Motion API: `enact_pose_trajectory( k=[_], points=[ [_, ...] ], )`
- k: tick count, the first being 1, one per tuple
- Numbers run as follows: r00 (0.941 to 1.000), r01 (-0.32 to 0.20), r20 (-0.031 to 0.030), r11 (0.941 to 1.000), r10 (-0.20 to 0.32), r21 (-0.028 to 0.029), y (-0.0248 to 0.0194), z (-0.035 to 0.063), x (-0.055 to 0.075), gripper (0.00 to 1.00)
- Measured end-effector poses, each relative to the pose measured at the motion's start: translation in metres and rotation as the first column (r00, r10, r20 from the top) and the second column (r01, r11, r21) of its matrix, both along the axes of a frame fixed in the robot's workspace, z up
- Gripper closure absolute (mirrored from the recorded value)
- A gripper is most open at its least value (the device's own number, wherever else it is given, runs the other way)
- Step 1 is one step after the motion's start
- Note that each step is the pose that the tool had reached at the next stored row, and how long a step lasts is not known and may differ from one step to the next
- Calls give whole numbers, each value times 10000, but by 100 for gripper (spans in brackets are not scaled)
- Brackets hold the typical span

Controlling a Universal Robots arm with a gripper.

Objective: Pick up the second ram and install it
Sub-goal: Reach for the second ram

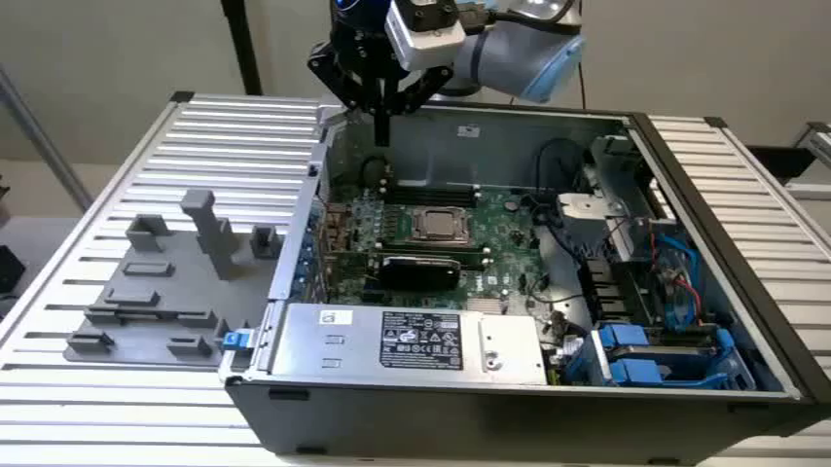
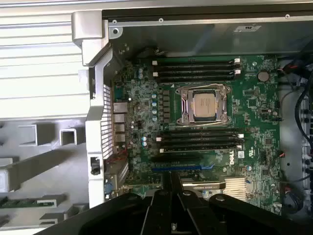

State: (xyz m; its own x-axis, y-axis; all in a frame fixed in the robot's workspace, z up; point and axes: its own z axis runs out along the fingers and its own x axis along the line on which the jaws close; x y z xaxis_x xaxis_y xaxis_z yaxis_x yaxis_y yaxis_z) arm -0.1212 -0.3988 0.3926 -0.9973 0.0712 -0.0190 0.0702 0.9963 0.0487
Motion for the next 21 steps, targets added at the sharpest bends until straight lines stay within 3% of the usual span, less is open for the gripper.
enact_pose_trajectory(
  k=[14,21],
  points=[
    [10000,2,-1,10000,-2,-2,-3,1,-10,100],
    [10000,1,16,10000,-1,0,-104,0,-266,100]
  ],
)
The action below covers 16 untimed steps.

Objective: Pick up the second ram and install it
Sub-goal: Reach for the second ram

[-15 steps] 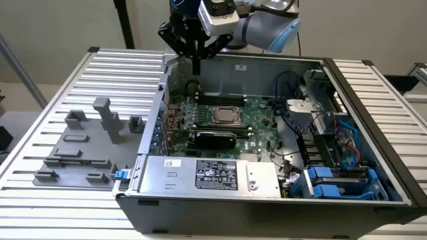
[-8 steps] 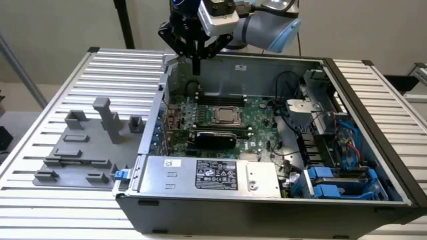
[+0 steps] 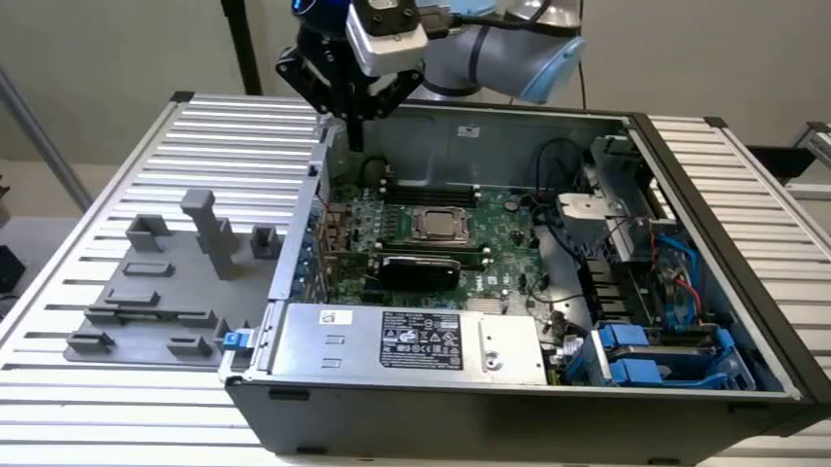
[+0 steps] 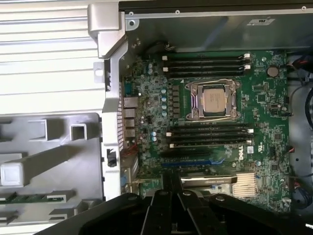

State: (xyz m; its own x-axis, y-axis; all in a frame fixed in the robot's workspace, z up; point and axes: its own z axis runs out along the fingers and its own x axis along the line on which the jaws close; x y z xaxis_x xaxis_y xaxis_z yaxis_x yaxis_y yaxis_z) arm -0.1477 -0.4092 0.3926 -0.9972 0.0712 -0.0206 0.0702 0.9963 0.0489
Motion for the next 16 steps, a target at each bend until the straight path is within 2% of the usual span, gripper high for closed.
enact_pose_trajectory(
  k=[6,16],
  points=[
    [10000,-1,54,10000,1,0,-84,0,-275,100],
    [9999,-1,137,10000,1,-21,-183,0,-728,100]
  ],
)
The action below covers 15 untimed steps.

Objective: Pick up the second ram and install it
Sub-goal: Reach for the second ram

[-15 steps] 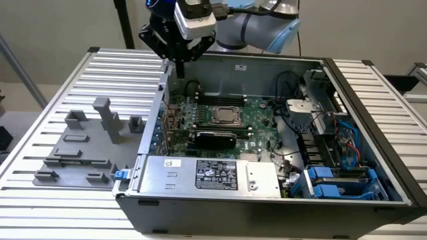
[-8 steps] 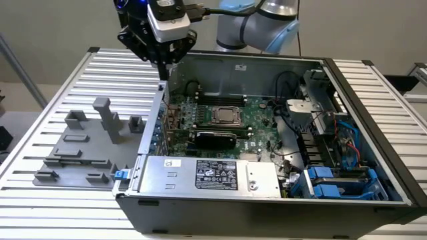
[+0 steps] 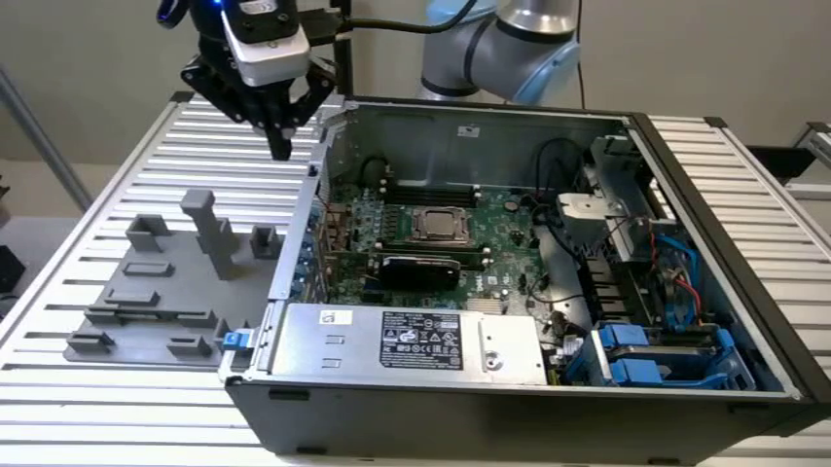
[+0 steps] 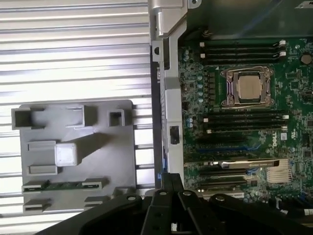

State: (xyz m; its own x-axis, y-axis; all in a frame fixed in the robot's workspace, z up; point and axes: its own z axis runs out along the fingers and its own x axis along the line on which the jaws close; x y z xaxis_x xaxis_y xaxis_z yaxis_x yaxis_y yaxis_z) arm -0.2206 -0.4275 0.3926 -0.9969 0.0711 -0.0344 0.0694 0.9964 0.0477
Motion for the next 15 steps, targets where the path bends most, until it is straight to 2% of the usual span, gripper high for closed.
enact_pose_trajectory(
  k=[6,15],
  points=[
    [10000,0,13,10000,0,-19,-42,-5,-275,100],
    [10000,0,12,10000,0,-37,-75,-47,-680,100]
  ],
)
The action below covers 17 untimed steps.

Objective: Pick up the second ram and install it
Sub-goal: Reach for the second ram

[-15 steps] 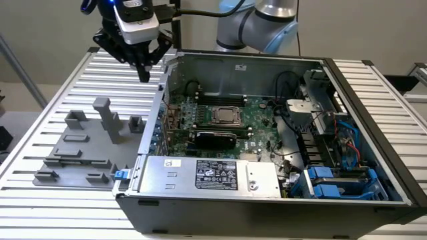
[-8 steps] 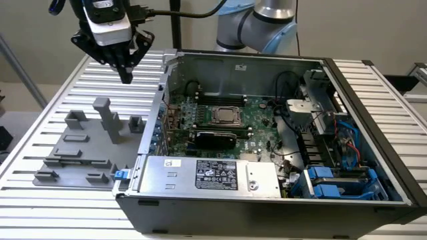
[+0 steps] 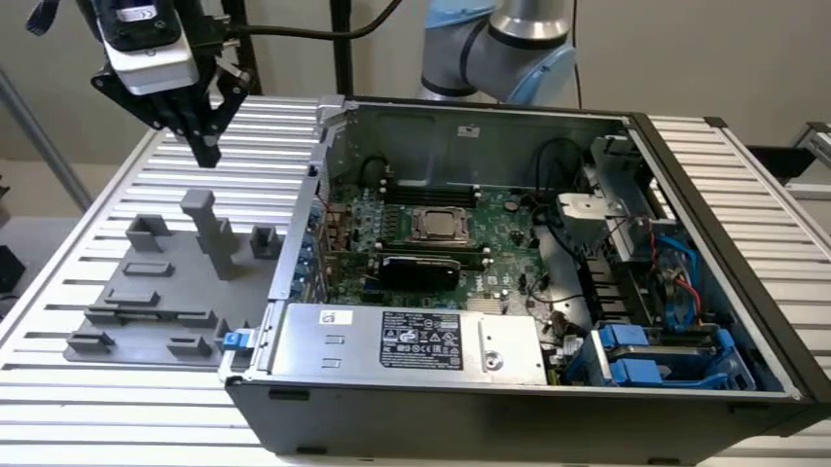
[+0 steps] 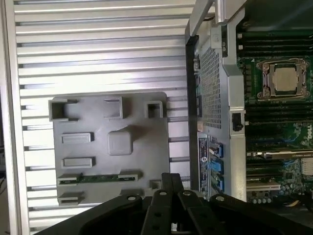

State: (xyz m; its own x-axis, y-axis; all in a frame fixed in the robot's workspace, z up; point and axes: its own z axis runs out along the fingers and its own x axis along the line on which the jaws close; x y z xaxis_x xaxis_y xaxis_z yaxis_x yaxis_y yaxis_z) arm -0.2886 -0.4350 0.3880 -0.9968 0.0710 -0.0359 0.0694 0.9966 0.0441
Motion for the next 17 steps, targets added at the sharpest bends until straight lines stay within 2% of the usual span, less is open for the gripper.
enact_pose_trajectory(
  k=[17],
  points=[
    [10000,0,-1,10000,0,-19,-13,-197,-753,100]
  ],
)
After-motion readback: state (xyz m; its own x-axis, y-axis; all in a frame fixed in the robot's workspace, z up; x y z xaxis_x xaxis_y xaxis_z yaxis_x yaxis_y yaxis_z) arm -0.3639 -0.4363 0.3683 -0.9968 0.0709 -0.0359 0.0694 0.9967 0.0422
